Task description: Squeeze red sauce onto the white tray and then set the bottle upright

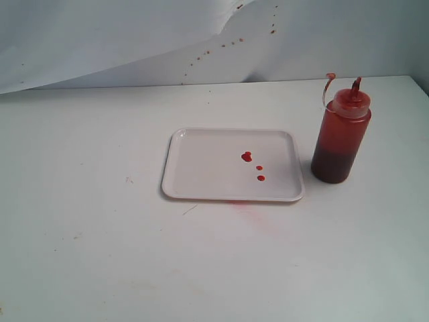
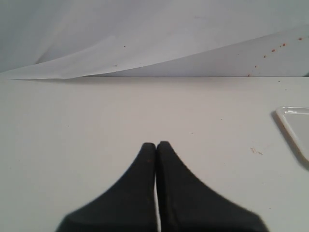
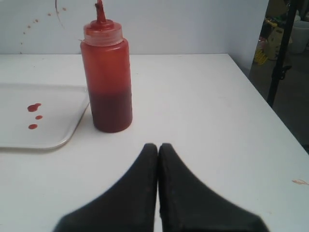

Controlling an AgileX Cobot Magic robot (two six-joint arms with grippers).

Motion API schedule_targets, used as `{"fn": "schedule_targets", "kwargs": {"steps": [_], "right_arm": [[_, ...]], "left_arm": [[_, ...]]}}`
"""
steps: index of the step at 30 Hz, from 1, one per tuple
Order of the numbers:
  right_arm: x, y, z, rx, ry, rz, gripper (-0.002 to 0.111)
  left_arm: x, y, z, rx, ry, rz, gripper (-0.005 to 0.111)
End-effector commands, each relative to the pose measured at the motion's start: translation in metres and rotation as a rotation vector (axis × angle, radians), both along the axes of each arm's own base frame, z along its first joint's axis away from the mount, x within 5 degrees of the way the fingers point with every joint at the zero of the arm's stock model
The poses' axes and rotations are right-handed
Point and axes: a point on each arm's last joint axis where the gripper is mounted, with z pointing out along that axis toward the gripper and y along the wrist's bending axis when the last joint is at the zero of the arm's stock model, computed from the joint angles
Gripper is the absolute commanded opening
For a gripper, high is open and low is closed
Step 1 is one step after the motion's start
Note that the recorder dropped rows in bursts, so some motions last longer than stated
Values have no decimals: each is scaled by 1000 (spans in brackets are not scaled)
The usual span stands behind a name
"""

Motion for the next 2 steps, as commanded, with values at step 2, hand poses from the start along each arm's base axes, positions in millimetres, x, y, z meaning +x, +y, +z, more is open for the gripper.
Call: {"fn": "schedule_targets", "kwargs": {"steps": [2], "right_arm": [[0,0,0,8,-5,-6,0]], "left_arm": [[0,0,-1,0,-4,-5,0]]}}
